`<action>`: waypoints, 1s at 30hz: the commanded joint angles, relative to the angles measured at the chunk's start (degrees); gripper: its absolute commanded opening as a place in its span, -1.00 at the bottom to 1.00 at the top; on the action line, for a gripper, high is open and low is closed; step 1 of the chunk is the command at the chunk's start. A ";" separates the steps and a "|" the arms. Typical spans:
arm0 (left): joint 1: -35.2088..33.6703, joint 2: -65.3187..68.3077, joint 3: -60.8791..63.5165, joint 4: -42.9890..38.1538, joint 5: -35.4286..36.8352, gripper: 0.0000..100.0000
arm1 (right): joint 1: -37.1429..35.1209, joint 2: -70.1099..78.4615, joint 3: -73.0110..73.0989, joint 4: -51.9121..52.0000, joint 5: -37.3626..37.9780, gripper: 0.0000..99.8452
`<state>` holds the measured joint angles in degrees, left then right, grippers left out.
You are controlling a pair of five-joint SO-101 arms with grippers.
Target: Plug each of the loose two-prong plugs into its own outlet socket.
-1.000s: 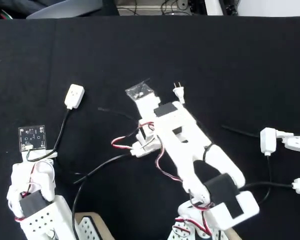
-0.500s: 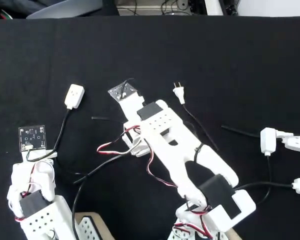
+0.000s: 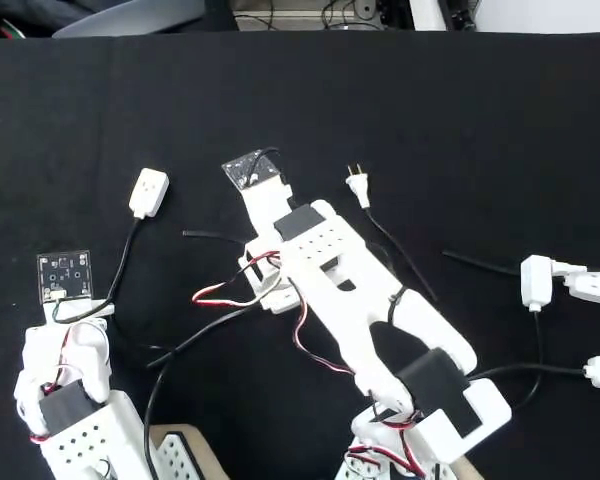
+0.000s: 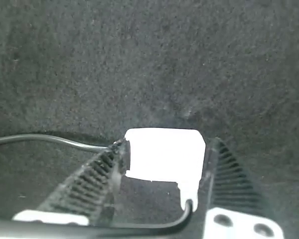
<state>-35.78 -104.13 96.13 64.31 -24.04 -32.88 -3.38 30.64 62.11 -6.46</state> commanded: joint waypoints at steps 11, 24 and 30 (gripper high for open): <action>-0.48 -0.44 0.04 -0.26 0.18 -0.84 | -0.53 12.09 -4.53 -0.62 -0.26 -0.55; -0.48 -0.44 0.04 -0.35 0.18 -0.84 | -3.16 10.33 -5.93 4.48 -0.18 -0.55; -0.48 -0.44 0.04 -0.35 0.18 -0.84 | -3.25 7.69 -4.26 5.01 -0.09 -0.32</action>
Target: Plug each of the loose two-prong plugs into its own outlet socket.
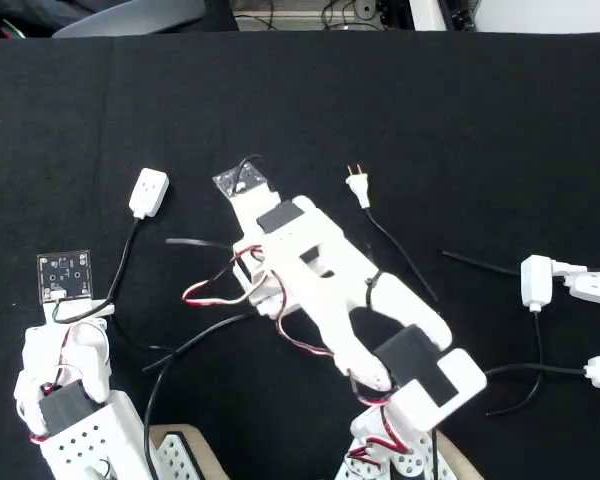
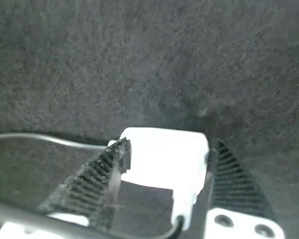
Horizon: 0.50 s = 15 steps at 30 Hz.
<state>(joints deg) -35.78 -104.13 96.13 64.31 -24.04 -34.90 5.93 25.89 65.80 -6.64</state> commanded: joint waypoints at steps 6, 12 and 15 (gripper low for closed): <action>-0.48 -0.44 0.04 -0.35 0.26 -0.84 | -1.32 -1.54 0.48 -0.53 -0.53 -0.23; -0.48 -0.44 0.04 -0.35 0.26 -0.84 | -1.93 0.48 1.10 -3.16 -2.11 -0.28; -0.48 -0.44 0.04 -0.35 0.26 -0.84 | -1.93 2.24 0.75 -3.16 -2.11 -0.33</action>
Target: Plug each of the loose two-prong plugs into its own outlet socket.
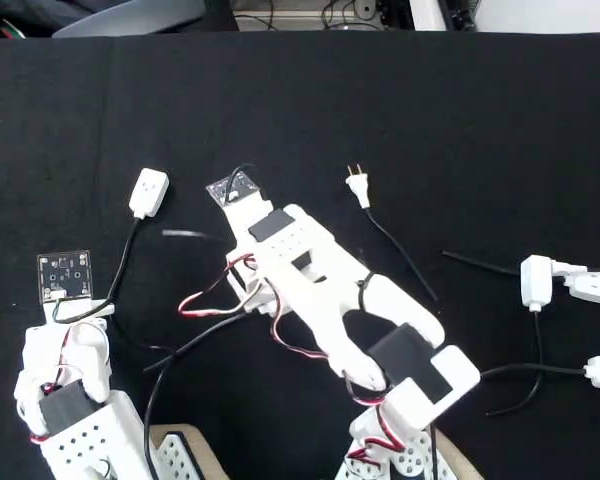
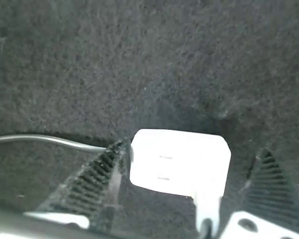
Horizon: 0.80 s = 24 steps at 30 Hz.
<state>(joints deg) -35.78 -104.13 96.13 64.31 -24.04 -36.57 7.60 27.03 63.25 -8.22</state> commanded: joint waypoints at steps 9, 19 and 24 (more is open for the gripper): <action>-0.40 -0.44 0.04 -0.35 0.26 -0.84 | -0.18 0.40 -0.04 -0.35 -0.09 -0.47; -0.40 -0.44 0.04 -0.35 0.26 -0.84 | 2.64 4.79 0.22 -0.18 2.99 -0.67; -0.40 -0.44 0.04 -0.35 0.26 -0.84 | 2.99 2.86 -0.04 1.41 3.25 -0.97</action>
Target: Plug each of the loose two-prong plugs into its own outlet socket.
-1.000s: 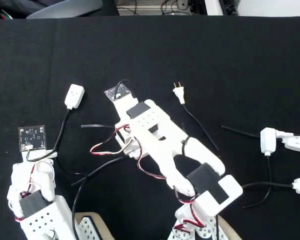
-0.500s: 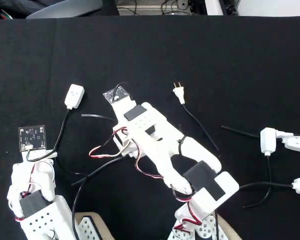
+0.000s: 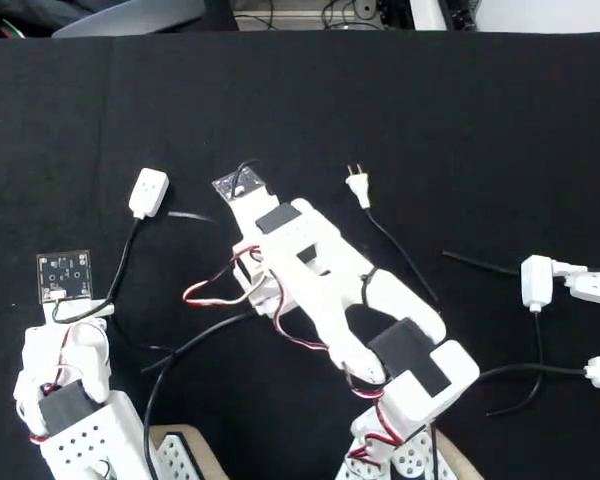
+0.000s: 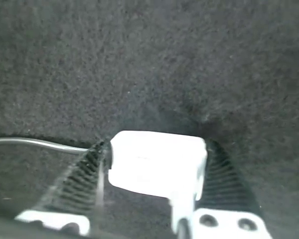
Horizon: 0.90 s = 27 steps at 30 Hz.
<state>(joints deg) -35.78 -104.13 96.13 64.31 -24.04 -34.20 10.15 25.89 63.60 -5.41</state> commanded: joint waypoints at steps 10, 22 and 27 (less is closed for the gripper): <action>-0.40 -0.44 0.04 -0.35 0.26 -0.84 | 6.77 -10.77 2.33 7.82 4.66 -0.98; -0.40 -0.44 0.04 -0.35 0.26 -0.84 | 32.70 -24.48 1.89 21.10 22.77 -0.98; -0.40 -0.44 0.04 -0.35 0.26 -0.84 | 54.24 -30.11 -1.10 26.20 37.45 -0.98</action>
<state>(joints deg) -35.78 -104.13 96.13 64.31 -24.04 7.03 -15.87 28.26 87.60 24.13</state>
